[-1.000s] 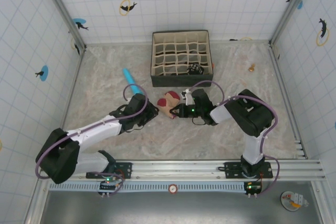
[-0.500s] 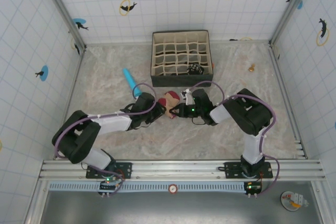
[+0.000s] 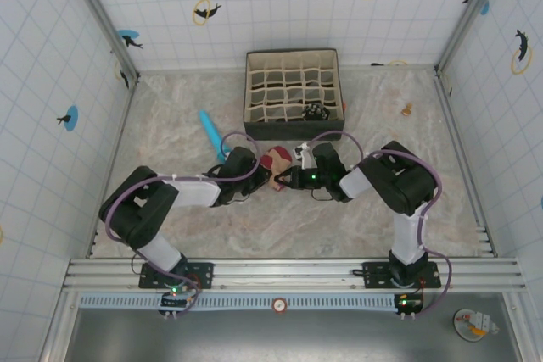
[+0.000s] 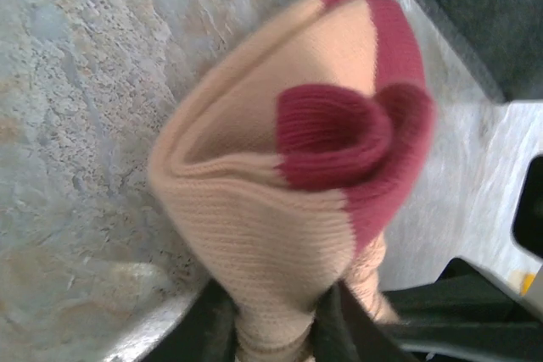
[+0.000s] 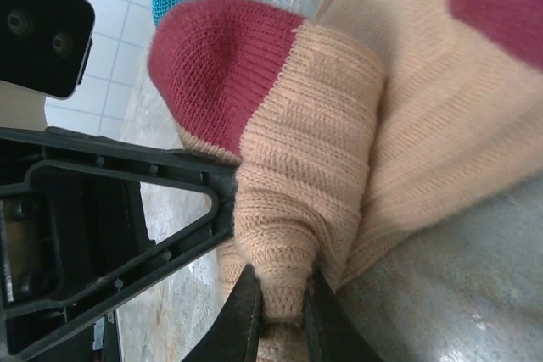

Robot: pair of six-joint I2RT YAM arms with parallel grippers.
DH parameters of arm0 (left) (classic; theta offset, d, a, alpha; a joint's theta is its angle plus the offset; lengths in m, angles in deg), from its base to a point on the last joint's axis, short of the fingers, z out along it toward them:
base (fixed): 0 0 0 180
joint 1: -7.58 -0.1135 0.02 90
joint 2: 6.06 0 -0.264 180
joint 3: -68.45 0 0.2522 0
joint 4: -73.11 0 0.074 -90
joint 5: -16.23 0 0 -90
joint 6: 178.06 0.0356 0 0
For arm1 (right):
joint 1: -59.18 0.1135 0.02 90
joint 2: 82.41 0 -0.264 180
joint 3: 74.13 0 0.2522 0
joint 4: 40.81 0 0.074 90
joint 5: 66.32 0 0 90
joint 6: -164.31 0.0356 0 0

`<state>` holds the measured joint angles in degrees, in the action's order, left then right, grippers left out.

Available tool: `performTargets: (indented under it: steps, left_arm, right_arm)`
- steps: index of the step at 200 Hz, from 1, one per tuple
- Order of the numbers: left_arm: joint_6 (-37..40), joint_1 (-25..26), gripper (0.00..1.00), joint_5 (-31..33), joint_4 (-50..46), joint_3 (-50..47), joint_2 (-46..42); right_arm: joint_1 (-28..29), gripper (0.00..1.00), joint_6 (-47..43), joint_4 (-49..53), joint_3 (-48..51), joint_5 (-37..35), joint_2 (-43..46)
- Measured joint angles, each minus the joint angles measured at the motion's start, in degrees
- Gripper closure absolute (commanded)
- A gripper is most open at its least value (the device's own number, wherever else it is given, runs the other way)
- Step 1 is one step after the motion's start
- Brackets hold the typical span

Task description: Roll the socks

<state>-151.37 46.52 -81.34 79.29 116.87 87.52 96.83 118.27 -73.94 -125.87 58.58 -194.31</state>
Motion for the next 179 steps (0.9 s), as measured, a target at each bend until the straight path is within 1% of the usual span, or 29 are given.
performTargets:
  steps: [5, 33, 45, 67, 101, 118, 131, 158, 179]
  left_arm:
    - [0.1, -0.1, 1.00, 0.0, 0.3, 0.1, 0.2]
    - [-0.7, -0.4, 1.00, -0.8, 0.3, 0.4, 0.5]
    - [-1.4, -0.4, 1.00, -1.3, -0.2, 0.6, 0.4]
    - [-2.6, 0.0, 1.00, -1.7, -2.1, 0.6, -0.8]
    - [-3.2, 0.5, 1.00, -0.7, -9.6, -0.1, -5.4]
    - [-3.2, 1.4, 1.00, -0.5, -12.9, -0.2, -7.1]
    - [-3.6, 2.4, 1.00, -0.3, -14.8, -0.2, -8.1]
    - [-5.1, 4.4, 1.00, 0.1, -17.5, -0.3, -9.5]
    - [-6.4, 5.6, 1.00, 0.7, -18.4, -0.3, -10.0]
  right_arm:
    - [-0.1, 0.98, -0.1, 0.0, 0.0, 0.0, 0.0]
    - [-0.4, 0.81, -1.3, 0.2, 0.2, -0.3, 0.4]
    - [-0.3, 0.72, -2.8, 1.6, 1.0, -1.1, 1.9]
    - [0.6, 0.61, -6.4, 7.5, 3.2, -3.1, 7.1]
    - [3.1, 0.46, -13.3, 16.7, 6.4, -8.4, 17.6]
    - [5.3, 0.35, -17.5, 19.6, 7.9, -13.6, 23.2]
    - [8.9, 0.30, -21.6, 21.4, 9.5, -19.1, 27.5]
    - [18.5, 0.28, -30.1, 22.2, 13.2, -30.4, 34.0]
    - [23.8, 0.28, -35.8, 21.1, 16.1, -38.9, 35.8]
